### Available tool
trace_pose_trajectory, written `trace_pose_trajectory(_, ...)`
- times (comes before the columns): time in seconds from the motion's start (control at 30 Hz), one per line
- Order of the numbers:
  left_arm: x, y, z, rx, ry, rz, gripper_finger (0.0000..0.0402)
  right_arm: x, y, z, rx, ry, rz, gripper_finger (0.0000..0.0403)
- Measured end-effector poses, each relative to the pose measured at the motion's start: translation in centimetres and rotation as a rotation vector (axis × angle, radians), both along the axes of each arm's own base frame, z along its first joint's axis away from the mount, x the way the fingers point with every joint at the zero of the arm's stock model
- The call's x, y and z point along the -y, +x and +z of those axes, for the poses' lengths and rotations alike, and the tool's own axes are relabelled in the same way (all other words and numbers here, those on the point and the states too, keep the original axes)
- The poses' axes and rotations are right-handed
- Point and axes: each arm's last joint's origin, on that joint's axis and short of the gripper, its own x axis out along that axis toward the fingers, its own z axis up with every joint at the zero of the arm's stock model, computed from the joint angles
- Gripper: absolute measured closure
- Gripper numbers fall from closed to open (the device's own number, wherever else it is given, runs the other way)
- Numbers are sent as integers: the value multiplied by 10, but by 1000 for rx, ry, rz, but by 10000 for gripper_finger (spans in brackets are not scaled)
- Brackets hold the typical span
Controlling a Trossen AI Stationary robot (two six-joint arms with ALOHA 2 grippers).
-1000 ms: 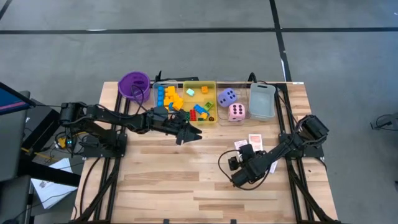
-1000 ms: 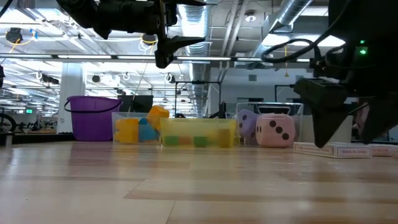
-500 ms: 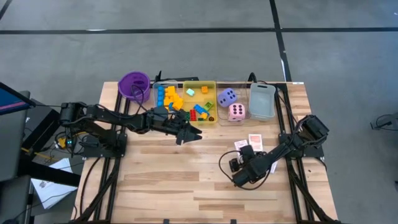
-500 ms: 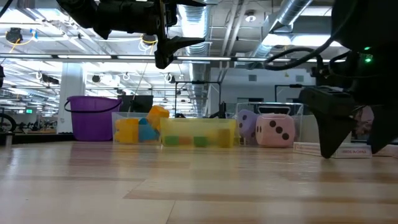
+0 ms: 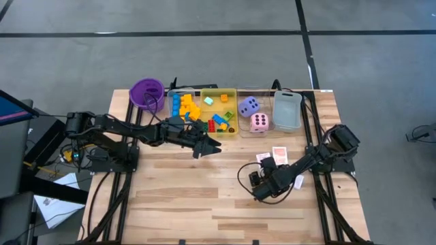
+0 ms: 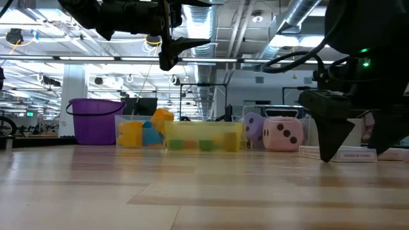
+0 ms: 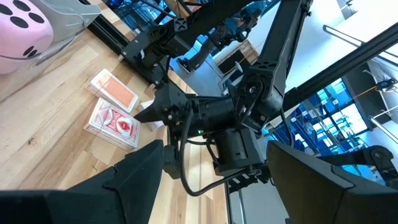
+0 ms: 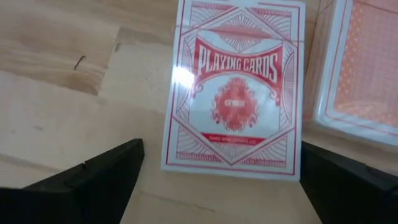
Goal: Pick & Place Toys
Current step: Put the red deck of cards into the gray bin
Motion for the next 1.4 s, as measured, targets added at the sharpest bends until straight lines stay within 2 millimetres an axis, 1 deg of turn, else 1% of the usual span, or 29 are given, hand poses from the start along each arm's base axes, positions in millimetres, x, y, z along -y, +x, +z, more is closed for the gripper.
trace_pose_trajectory(0.33,0,0,0,0,-2,-1,124,10,4,0,-1,-2,-48,3)
trace_pose_trajectory(0.57,0,0,0,0,-2,-4,124,11,5,-1,23,-3,-75,5)
trace_pose_trajectory(0.8,0,0,0,0,-3,-3,124,11,6,-1,30,-1,-76,35)
trace_pose_trajectory(1.1,0,0,0,0,-2,1,124,10,8,-2,47,7,-68,89)
trace_pose_trajectory(1.2,0,0,0,3,-2,1,124,10,8,-2,49,9,-68,91)
trace_pose_trajectory(1.3,0,0,2,21,-1,1,124,7,8,0,58,10,-57,85)
trace_pose_trajectory(1.4,0,1,7,74,2,1,124,3,13,10,73,-9,-48,82)
